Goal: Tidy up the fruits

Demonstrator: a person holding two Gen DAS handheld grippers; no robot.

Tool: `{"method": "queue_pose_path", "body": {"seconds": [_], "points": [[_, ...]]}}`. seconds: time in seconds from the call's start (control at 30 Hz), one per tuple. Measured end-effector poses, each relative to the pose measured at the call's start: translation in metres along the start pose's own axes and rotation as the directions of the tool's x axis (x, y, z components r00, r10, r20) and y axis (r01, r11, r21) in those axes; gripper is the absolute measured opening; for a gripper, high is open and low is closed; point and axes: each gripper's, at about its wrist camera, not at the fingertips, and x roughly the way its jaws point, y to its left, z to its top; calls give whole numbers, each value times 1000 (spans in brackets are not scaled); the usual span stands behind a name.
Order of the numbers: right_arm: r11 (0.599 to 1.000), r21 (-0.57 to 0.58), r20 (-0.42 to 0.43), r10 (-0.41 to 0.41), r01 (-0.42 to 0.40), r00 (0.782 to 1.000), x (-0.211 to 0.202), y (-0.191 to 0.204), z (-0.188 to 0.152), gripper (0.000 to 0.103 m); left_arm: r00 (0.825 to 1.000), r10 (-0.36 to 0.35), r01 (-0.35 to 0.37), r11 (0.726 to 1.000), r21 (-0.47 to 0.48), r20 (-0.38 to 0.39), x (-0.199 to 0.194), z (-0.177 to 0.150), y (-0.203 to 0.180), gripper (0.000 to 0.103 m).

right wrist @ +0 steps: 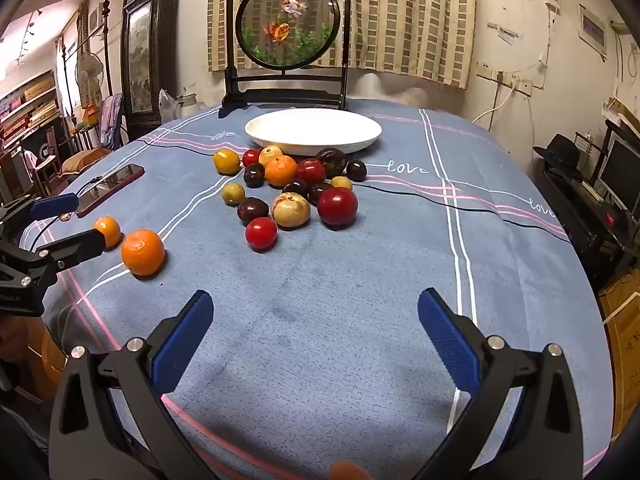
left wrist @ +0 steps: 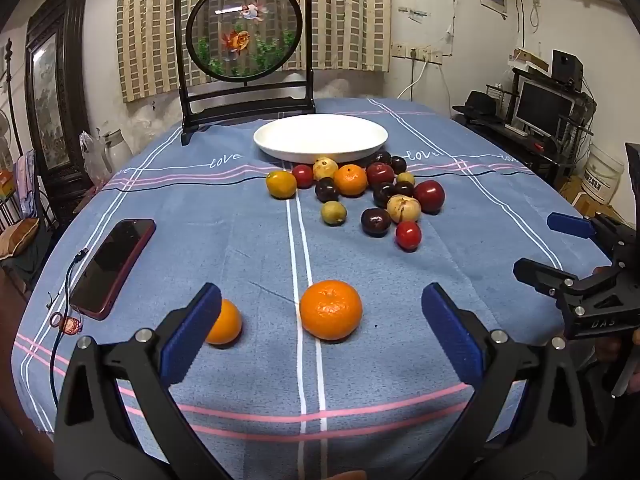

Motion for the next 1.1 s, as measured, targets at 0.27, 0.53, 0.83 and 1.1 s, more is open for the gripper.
{"method": "queue_pose_path", "body": {"seconds": [0.27,0.53,0.83,1.1], "points": [[1000,-3,-2,4,-4,1000,1,0,1,102,1000,2,-2,1000,2,7,-1,-1,2,101],[1000,0,0,-3,3,1000,1,-1,1,102,1000,-1,1,1000,-8,-3,1,-3,7,101],[1000,2,-1,-3,3,1000,2,1,0,102,1000,0,0,1000,-14,-6,4,-1,9,101],[1000,4,-1,-3,3,1000,1,-1,1,102,1000,0,0,1000,-13,-7,4,-1,8,101]]}}
